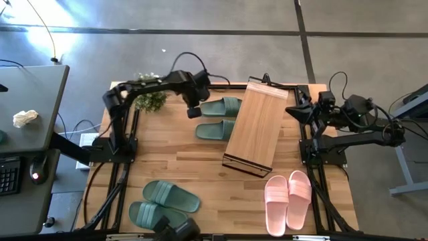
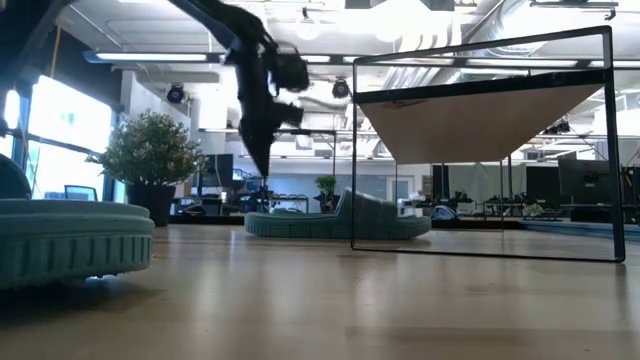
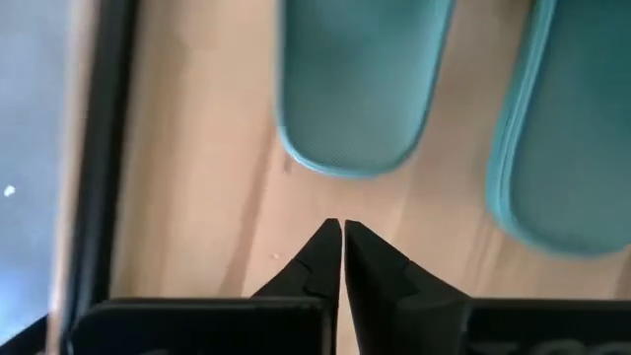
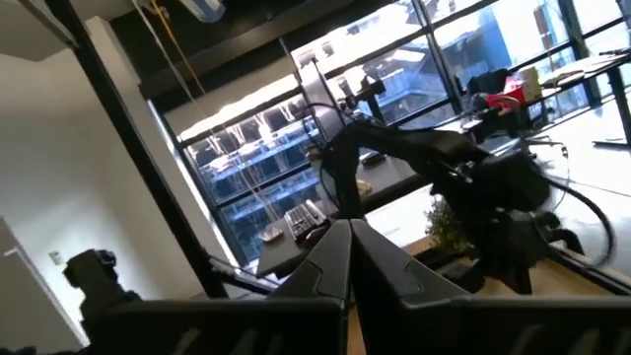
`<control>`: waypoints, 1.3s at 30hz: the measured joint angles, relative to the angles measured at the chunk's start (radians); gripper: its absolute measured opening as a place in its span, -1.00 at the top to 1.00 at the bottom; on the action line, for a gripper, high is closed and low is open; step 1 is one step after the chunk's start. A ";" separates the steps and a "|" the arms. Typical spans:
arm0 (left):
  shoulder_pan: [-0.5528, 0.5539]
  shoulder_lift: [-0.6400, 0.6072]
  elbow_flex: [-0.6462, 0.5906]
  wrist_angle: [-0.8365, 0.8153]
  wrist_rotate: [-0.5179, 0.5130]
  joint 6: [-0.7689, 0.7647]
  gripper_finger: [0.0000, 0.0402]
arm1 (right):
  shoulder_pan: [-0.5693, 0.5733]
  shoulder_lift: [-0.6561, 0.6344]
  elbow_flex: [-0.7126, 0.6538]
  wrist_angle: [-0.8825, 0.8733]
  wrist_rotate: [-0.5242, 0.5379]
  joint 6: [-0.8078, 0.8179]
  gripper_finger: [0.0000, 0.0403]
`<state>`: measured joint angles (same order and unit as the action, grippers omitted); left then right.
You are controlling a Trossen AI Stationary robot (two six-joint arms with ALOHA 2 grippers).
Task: Pick and place slides into the shelf
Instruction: Adjust the green slides under the shelf
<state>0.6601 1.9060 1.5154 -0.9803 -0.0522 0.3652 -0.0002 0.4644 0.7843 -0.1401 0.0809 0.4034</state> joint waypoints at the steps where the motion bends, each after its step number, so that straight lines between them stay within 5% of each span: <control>1: 0.000 0.015 0.000 -0.024 0.003 0.025 0.97 | 0.000 0.000 0.000 -0.001 -0.006 0.000 1.00; 10: 0.001 0.091 0.000 -0.051 0.069 0.306 0.99 | 0.000 0.000 0.000 -0.020 -0.022 -0.001 1.00; 39: 0.001 0.193 0.000 0.398 0.130 0.210 1.00 | 0.000 0.000 0.000 -0.044 -0.022 -0.008 1.00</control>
<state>0.6611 2.0989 1.5154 -0.5819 0.0775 0.5752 -0.0002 0.4641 0.7844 -0.1844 0.0589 0.3955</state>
